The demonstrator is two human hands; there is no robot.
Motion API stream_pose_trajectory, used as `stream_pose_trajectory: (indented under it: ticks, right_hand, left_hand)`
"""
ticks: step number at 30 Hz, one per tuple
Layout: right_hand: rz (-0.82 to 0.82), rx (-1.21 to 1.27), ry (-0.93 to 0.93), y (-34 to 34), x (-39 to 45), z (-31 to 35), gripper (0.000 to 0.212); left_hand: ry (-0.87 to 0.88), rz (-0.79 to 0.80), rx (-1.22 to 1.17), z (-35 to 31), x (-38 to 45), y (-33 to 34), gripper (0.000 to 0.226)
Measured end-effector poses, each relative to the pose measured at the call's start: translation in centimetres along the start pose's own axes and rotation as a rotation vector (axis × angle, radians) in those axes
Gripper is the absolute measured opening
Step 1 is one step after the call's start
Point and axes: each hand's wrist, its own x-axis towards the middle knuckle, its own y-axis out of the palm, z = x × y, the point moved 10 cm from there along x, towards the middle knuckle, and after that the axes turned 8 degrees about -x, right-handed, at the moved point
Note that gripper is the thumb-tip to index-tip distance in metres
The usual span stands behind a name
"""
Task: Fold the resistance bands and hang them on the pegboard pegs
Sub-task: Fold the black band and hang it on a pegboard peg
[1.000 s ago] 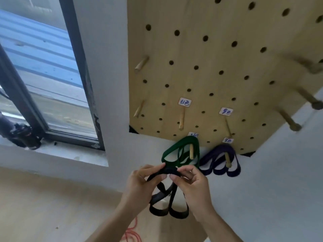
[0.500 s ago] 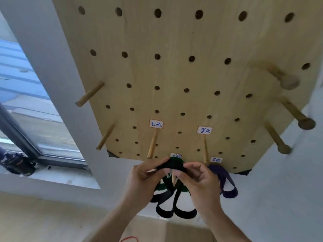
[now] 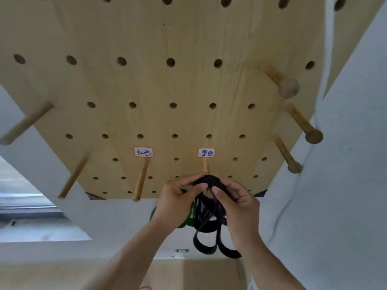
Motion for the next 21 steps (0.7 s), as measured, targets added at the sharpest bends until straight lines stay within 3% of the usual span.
stream_pose_trajectory:
  ticks: [13, 21]
  right_hand:
    - [0.027, 0.256, 0.072, 2.9, 4.5, -1.2, 0.025]
    - [0.118, 0.156, 0.074, 2.6, 6.1, -2.9, 0.024]
  left_hand:
    - [0.075, -0.095, 0.106, -0.5, 4.4, -0.4, 0.03]
    - [0.227, -0.027, 0.436, -1.2, 4.5, -0.1, 0.034]
